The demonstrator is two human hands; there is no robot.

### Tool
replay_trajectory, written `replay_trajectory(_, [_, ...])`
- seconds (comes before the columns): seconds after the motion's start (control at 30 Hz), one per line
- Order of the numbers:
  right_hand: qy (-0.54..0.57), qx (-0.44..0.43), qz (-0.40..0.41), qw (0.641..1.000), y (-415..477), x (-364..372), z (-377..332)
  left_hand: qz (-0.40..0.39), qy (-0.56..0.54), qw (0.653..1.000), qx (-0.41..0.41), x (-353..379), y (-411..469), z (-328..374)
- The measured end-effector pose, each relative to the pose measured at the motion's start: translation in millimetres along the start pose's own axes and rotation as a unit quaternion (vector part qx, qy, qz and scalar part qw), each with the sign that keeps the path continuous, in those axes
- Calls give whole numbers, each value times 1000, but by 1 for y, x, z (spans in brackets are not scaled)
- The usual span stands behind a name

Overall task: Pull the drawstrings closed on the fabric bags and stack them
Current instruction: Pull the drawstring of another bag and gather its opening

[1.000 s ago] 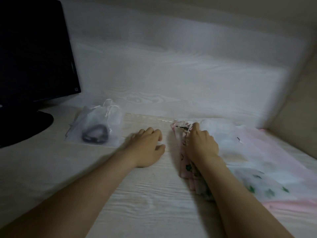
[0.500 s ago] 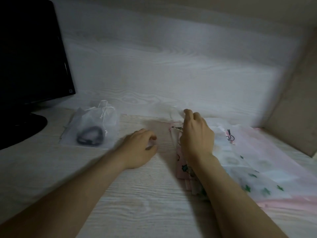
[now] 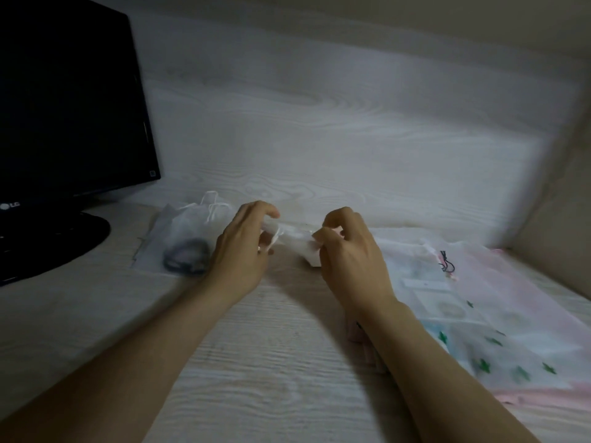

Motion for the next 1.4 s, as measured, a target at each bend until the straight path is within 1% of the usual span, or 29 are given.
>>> replay_trajectory(0.07, [-29,15,-13,999,-1,4,6,6,25,1000,-1,-4,3,1])
replay_trajectory(0.1, [-35,30,-35,998,-2,8,9,11,41,999,-4,-6,4,3])
replay_trajectory(0.17, [-37,73,-111,990,-7,25,18,26,77,997,0,-10,3,7])
replay_trajectory(0.23, [7,118,-173,978,-13,39,27,26,103,994,5,-12,2,11])
replay_trajectory(0.3, [82,142,-207,965,-19,50,30,-5,119,993,3,-11,-1,11])
replay_trajectory(0.37, [121,157,-249,948,-23,58,30,-54,151,987,-5,-6,-2,10])
replay_trajectory(0.4, [125,165,-252,945,-24,58,32,-77,175,982,-6,-3,-3,9])
replay_trajectory(0.43, [125,176,-238,947,-24,56,33,-96,200,975,-7,0,-4,7])
replay_trajectory(0.5, [121,205,-175,956,-20,45,39,-118,233,965,-10,4,-5,6])
replay_trajectory(0.57, [152,247,-131,948,-18,33,43,-132,238,962,-12,8,-5,4])
replay_trajectory(0.63, [176,258,-134,941,-18,28,41,-142,241,960,-10,11,-6,6])
replay_trajectory(0.73, [136,193,-160,958,-17,29,27,-134,227,965,-8,13,-7,12])
replay_trajectory(0.83, [151,159,-138,966,-14,33,24,-110,171,979,-27,9,-6,8])
replay_trajectory(0.93, [166,162,-113,966,-12,32,29,-86,144,985,-44,6,-4,-4])
replay_trajectory(1.0, [181,167,-111,963,-12,31,31,-82,132,986,-51,6,-3,-8])
replay_trajectory(1.13, [222,197,-121,947,-14,36,34,-118,108,985,-63,11,-4,-10])
replay_trajectory(1.23, [204,205,-119,950,-14,35,34,-129,124,981,-77,11,-5,-11])
replay_trajectory(1.4, [202,226,-125,945,-16,38,38,-78,153,984,-56,2,-2,-8])
Point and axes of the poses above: each hand's wrist, its own y-axis towards the middle knuckle, its own x-axis out of the palm, z = x × y, the point moved 8 cm from there along y, towards the middle knuckle, and after that the axes turned 6 degrees about -y, right-handed, at the moved point
